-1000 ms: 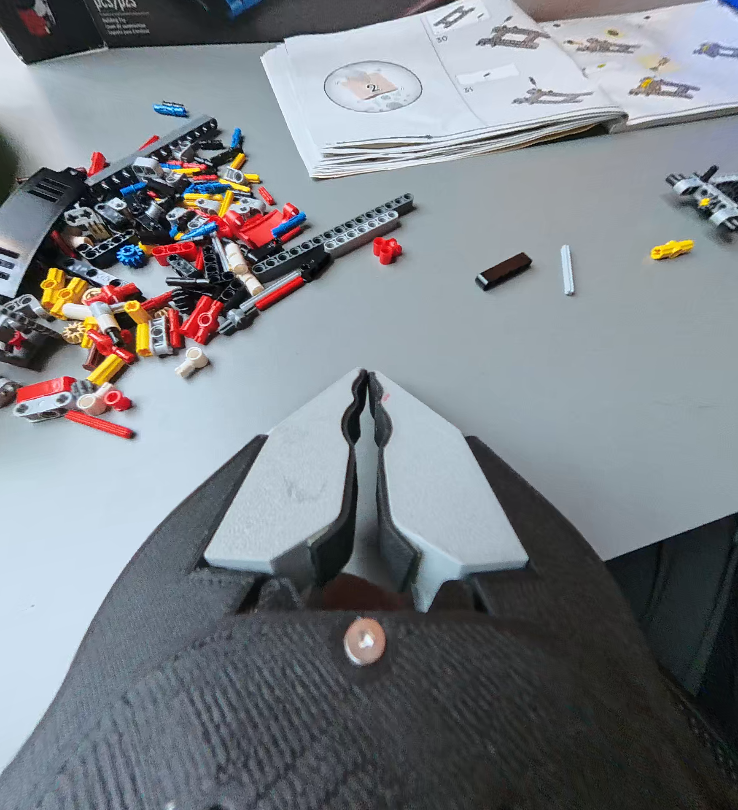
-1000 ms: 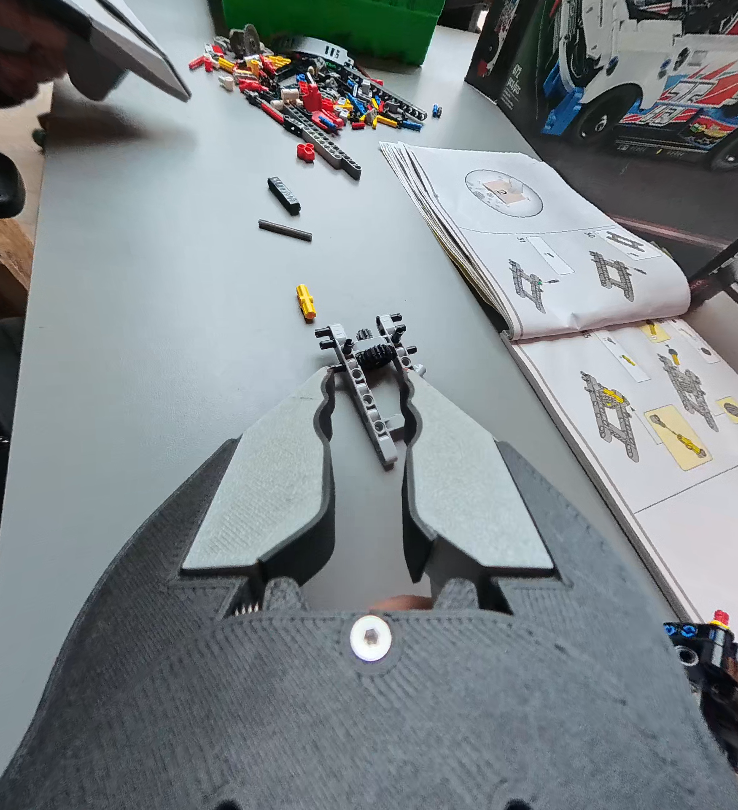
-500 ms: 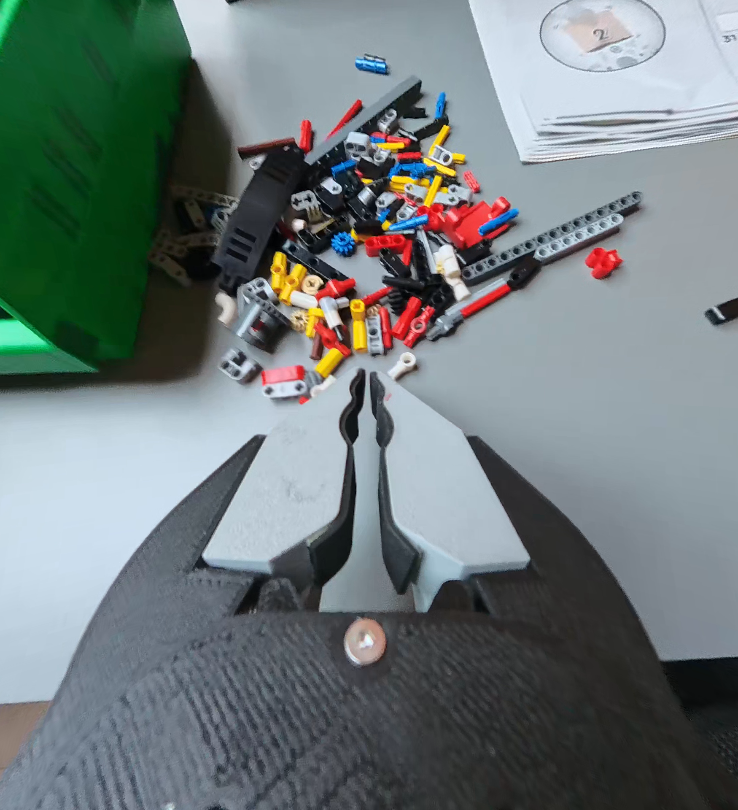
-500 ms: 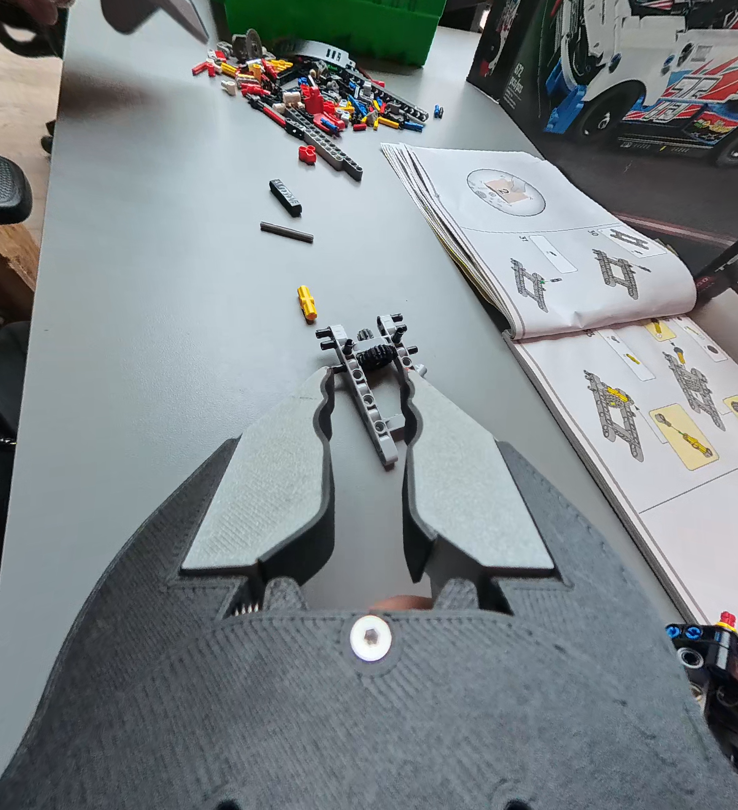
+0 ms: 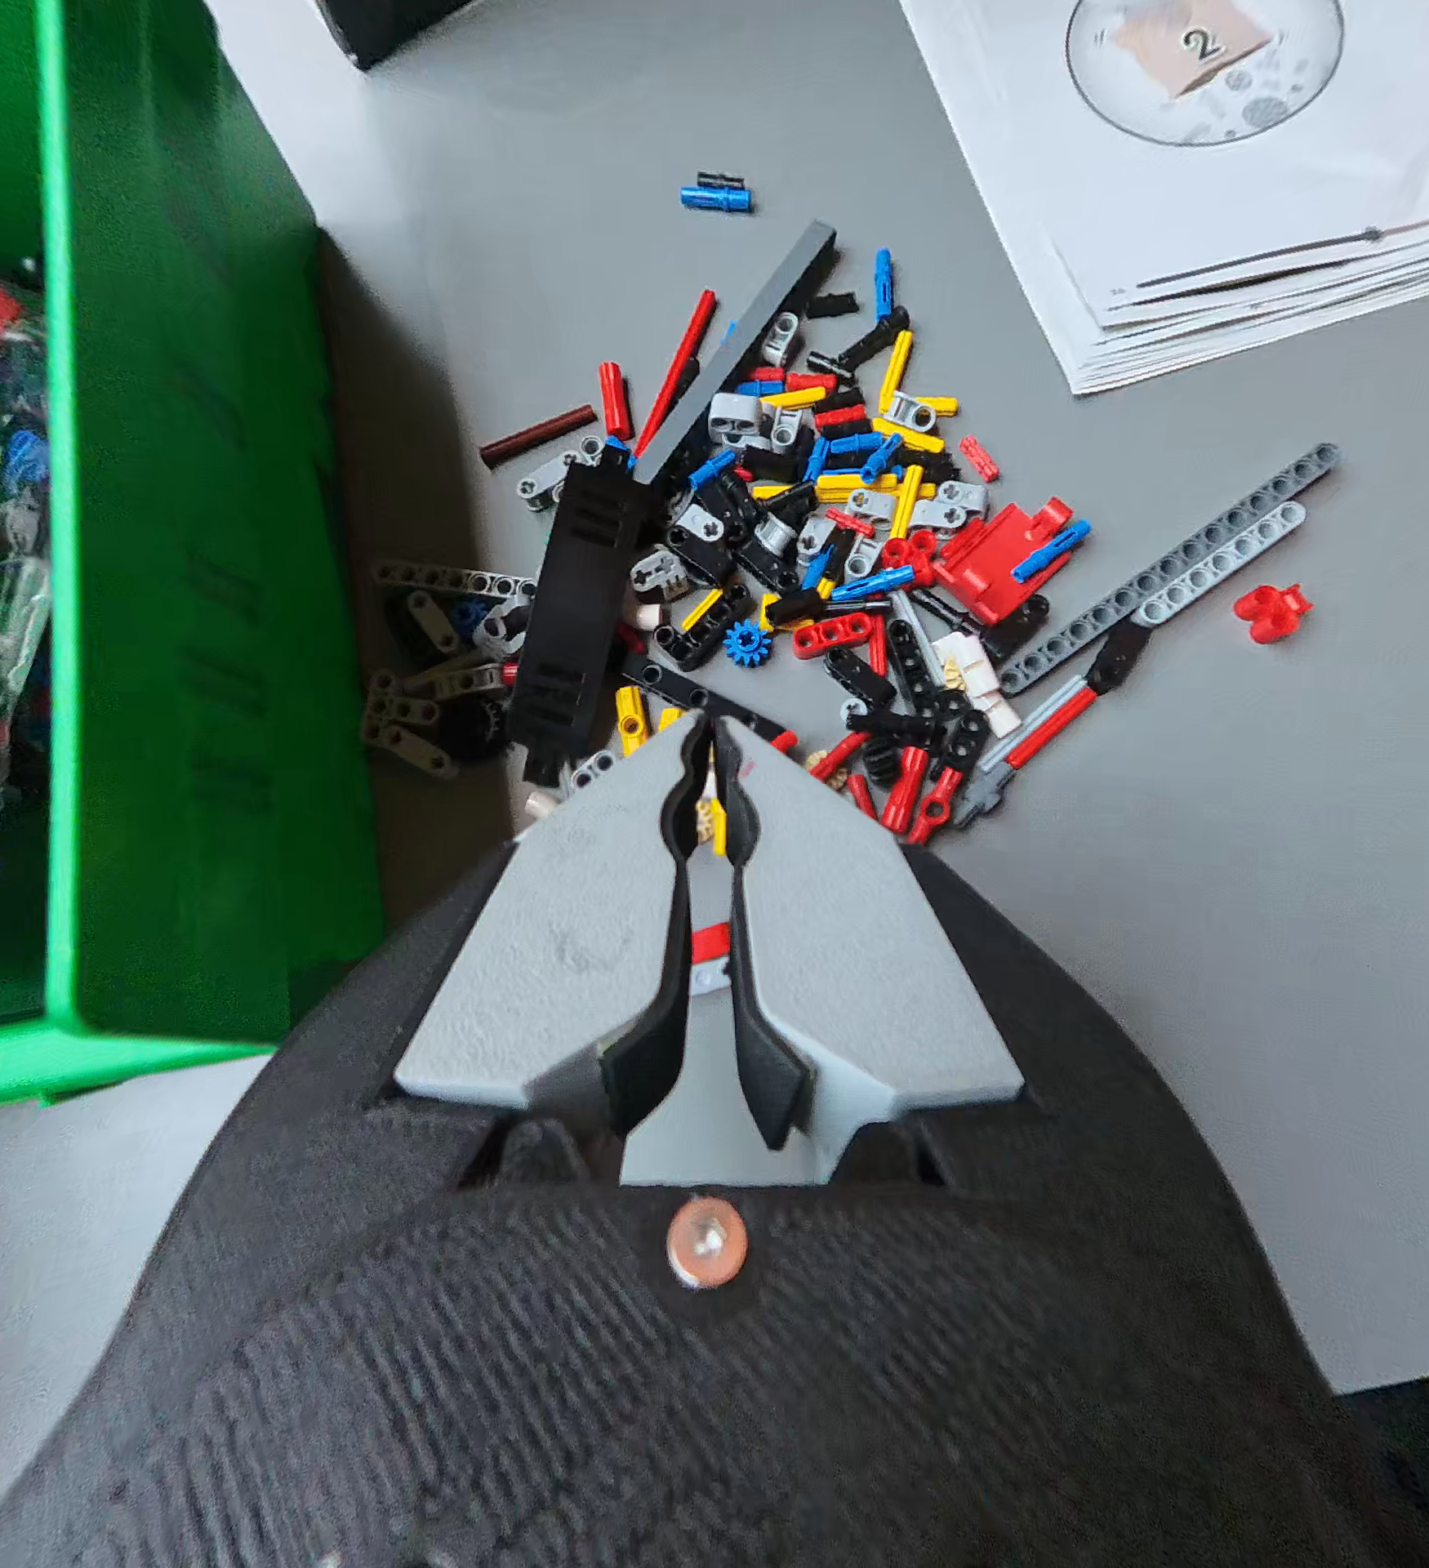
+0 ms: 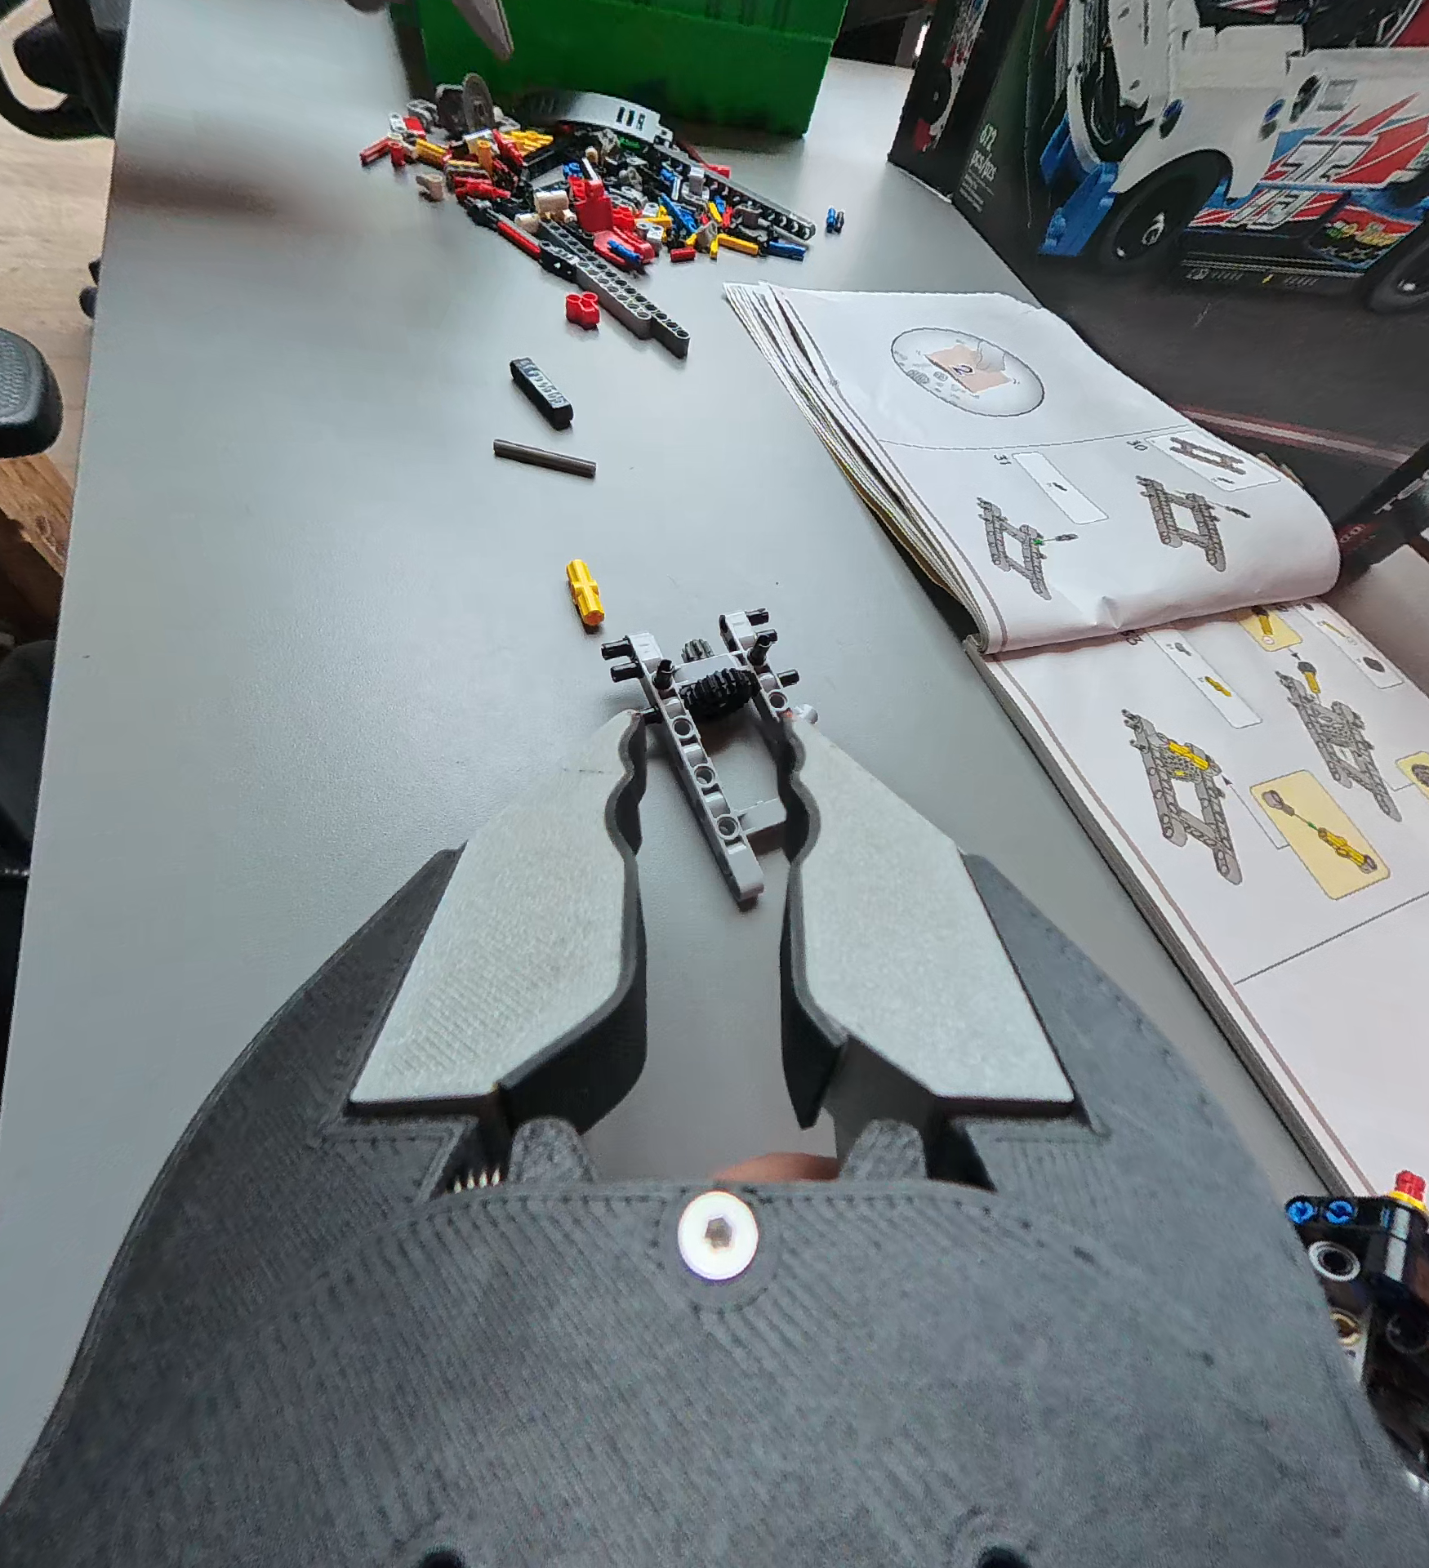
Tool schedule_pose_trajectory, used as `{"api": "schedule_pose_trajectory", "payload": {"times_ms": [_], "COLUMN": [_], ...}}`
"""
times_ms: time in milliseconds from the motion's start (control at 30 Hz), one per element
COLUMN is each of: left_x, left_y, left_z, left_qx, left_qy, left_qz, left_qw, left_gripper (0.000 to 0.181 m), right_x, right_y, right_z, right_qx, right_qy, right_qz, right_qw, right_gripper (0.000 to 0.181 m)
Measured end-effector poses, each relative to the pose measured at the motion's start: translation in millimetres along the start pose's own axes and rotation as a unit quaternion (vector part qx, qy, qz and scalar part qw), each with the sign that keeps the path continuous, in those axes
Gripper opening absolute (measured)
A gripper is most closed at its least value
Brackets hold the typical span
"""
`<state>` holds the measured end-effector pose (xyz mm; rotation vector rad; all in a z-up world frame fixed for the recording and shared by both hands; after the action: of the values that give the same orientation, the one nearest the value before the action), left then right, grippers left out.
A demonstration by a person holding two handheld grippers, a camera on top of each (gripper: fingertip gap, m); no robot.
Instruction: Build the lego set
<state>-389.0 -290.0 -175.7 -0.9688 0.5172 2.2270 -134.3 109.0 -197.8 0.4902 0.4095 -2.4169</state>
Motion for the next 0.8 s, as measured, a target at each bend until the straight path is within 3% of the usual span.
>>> {"api": "schedule_pose_trajectory", "payload": {"times_ms": [300, 600, 800], "left_x": [3.9, 19.0, 31.0], "left_y": [1.8, -0.6, 13.3], "left_z": [-4.2, -0.4, -0.3], "left_qx": [0.016, 0.083, 0.118], "left_qy": [0.023, 0.101, 0.159], "left_qz": [0.002, -0.075, -0.037], "left_qw": [1.000, 0.989, 0.980], "left_gripper": [0.002, 0.000, 0.000], "right_x": [-0.7, -1.0, -1.3], "right_y": [-1.5, -1.7, -2.1], "right_z": [0.0, 0.2, 0.4], "right_qx": [0.012, 0.015, 0.016], "right_qy": [-0.004, -0.006, -0.007], "right_qz": [0.007, 0.010, 0.008], "right_qw": [1.000, 1.000, 1.000], "right_gripper": [0.030, 0.030, 0.030]}}
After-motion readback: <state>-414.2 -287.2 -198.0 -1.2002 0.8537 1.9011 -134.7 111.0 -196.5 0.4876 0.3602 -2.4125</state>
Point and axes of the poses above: each gripper's, where its closed fingertips meet, x out along the fingers, z out of its top, y = z × x across the jaws, the point moved 6 cm from there along -x, back along the fingers, and after that the axes turned 1 degree about y, right-handed, at the moved point
